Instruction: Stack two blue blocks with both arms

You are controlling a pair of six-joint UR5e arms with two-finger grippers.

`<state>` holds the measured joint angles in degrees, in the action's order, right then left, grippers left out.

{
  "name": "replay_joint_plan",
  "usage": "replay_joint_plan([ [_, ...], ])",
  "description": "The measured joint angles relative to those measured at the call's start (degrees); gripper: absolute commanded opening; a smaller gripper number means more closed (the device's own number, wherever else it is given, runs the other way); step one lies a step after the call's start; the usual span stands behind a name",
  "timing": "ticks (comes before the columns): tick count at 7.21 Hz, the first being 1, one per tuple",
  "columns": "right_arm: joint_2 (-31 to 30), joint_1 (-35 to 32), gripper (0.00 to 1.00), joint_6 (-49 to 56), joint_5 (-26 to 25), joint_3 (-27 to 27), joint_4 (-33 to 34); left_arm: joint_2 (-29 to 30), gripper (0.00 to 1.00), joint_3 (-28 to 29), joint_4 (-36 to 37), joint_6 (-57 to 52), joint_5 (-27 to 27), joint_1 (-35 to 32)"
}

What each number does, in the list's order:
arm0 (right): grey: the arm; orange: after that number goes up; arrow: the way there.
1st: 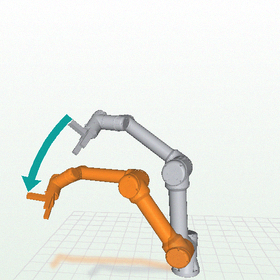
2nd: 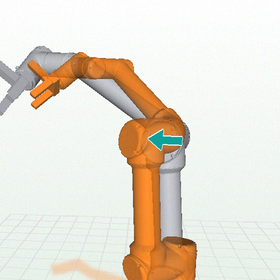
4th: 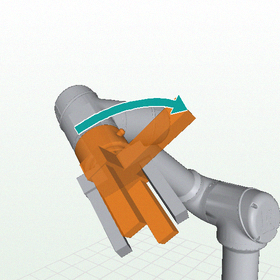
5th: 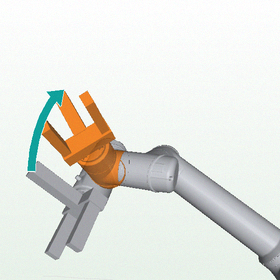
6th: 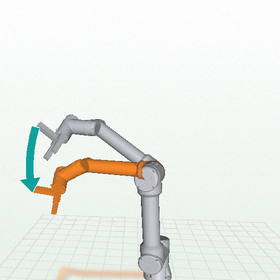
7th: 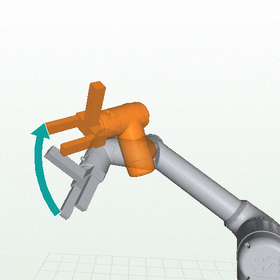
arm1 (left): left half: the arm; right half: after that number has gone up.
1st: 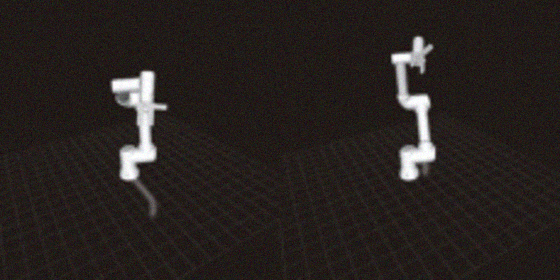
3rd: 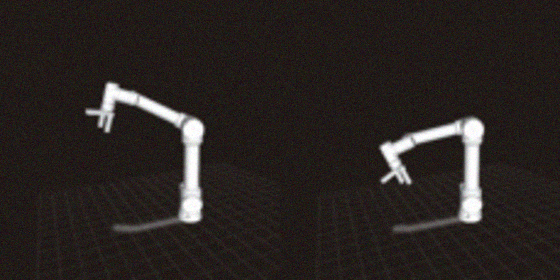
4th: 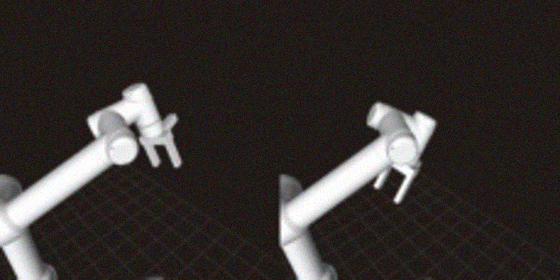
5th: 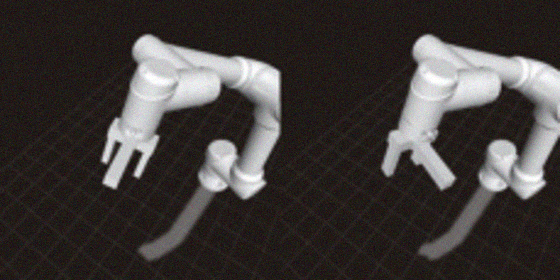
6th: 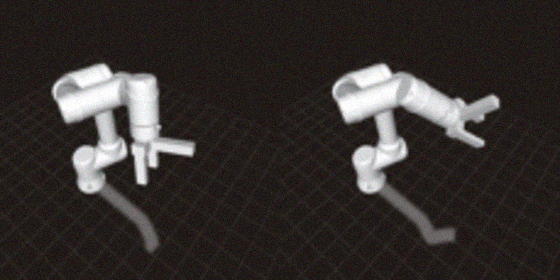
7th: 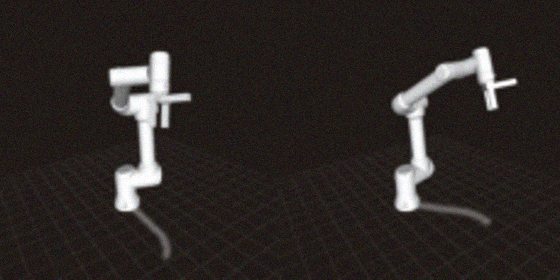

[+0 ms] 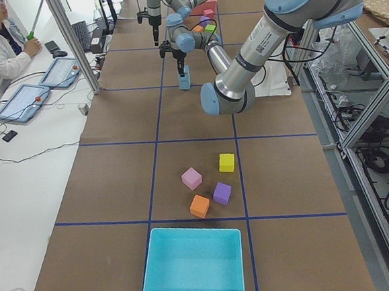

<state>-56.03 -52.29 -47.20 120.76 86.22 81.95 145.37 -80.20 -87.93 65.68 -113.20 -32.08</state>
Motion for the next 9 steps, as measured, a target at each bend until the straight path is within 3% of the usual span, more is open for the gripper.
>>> replay_joint_plan([
  [5, -0.32, -0.11, 1.0, 0.0, 0.03, 0.24, -0.28, -0.92, 0.99, -2.72, 0.84, -0.58, 0.81, -1.14],
  [9, -9.26, -4.45, 1.0, 6.36, -0.01, 10.18, 0.02, -7.0, 1.0, -12.79, 6.28, -11.14, -4.57, -10.31],
])
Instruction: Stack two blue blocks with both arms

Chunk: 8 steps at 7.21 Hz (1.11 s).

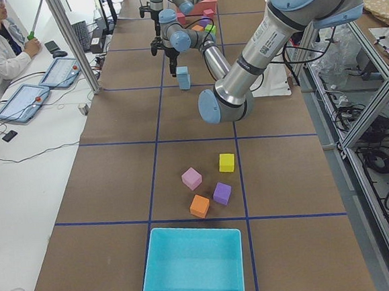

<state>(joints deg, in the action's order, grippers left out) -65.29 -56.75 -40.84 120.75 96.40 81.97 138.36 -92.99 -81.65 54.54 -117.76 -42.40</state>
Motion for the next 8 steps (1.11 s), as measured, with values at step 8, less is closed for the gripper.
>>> replay_joint_plan([
  [8, -26.3, -23.02, 1.0, 14.06, 10.62, 9.68, 0.62, -24.23, 1.0, -3.59, 5.83, -55.96, -17.9, -38.12],
])
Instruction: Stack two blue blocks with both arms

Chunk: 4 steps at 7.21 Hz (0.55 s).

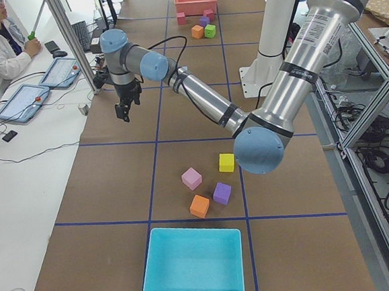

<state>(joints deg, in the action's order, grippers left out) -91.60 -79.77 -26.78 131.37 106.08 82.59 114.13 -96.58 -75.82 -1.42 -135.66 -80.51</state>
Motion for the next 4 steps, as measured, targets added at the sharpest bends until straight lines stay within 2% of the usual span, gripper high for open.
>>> replay_joint_plan([
  [2, -4.67, -2.05, 1.0, 3.28, 1.84, 0.45, -0.05, -4.13, 1.0, 7.09, -0.34, -10.3, -1.07, -5.49],
  [4, -7.41, -3.43, 1.0, 6.65, 2.65, 0.41, -0.08, -6.96, 1.0, 11.14, -0.48, -13.26, -0.97, -7.87],
])
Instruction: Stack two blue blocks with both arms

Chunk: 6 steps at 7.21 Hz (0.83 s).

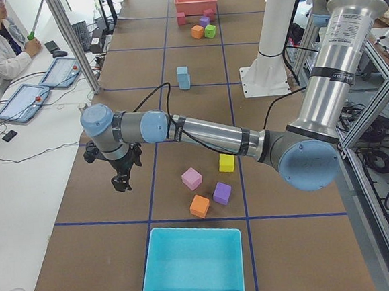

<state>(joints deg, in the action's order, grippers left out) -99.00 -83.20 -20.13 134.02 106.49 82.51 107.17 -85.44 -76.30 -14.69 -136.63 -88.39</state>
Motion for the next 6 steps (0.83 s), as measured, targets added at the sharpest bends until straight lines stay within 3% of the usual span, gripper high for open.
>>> replay_joint_plan([
  [6, -0.56, -0.21, 1.0, 0.7, -0.34, -0.09, 0.0, -4.08, 1.0, 0.81, -0.08, 0.04, 0.05, -1.26],
])
